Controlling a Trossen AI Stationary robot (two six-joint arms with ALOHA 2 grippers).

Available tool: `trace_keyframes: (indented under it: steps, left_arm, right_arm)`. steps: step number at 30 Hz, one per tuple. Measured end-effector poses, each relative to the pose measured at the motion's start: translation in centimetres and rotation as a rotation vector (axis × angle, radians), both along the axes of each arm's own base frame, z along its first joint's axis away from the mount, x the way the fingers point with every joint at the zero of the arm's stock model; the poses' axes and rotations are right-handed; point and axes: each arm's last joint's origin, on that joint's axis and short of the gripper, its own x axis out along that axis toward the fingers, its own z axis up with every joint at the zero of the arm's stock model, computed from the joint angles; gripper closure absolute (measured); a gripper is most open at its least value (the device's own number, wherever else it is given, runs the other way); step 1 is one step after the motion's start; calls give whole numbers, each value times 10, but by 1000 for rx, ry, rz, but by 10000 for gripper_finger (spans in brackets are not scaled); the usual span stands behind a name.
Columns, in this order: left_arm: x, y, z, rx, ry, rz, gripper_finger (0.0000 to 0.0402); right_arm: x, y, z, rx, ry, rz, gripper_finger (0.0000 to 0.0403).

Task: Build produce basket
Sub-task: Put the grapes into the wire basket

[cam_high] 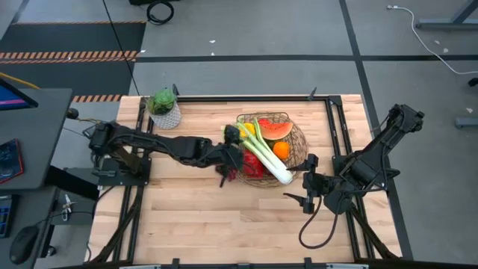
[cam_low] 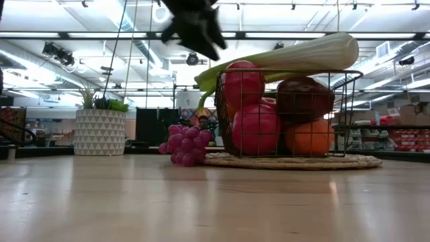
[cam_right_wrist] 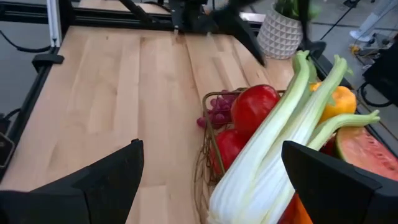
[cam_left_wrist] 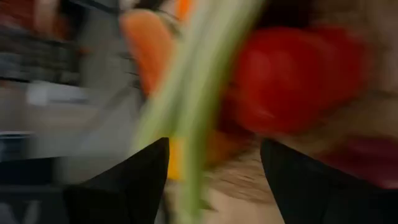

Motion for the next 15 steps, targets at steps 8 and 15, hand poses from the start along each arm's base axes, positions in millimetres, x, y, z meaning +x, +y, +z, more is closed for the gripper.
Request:
trace_keyframes:
  steps: [8, 15]
  left_arm:
    - [-27, -5, -4, -381, 175, -25, 157]
    - [-35, -10, -35, -570, 301, -46, 174]
  right_arm:
    - [-1, 3, 1, 23, -3, 22, 19]
    - [0, 3, 2, 31, -13, 21, 19]
